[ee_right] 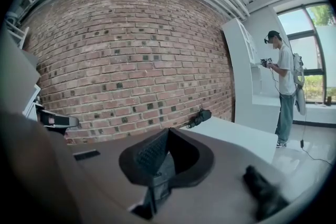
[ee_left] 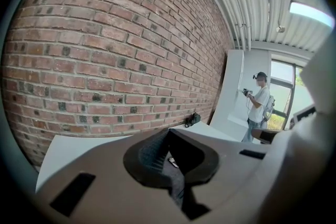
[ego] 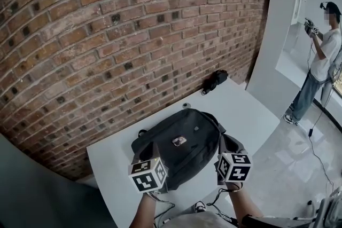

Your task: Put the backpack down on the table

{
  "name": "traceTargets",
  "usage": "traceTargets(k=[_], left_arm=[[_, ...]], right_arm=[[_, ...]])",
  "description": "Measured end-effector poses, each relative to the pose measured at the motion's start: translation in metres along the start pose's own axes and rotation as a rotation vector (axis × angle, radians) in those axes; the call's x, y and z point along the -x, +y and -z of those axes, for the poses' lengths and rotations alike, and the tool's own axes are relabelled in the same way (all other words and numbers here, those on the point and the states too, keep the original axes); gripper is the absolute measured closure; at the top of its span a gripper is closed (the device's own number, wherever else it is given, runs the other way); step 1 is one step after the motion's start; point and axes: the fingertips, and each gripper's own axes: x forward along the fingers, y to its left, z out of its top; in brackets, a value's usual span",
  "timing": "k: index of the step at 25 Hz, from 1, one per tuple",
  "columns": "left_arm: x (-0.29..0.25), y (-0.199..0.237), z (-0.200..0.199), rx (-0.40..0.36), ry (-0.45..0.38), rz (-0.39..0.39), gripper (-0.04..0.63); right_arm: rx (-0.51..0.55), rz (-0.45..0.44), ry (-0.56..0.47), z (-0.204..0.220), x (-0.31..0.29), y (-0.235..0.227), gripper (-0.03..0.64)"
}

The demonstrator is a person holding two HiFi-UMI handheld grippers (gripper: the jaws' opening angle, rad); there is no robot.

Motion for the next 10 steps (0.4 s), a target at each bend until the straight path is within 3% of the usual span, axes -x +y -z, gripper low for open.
traceTargets(k=[10], left_arm=[[-0.0025,0.0002,0.0051,0.011,0.006,-0.011,0.583]], right_arm=[[0.013,-0.011,0.016,0.0036,-0.0042,-0.002,0.586]])
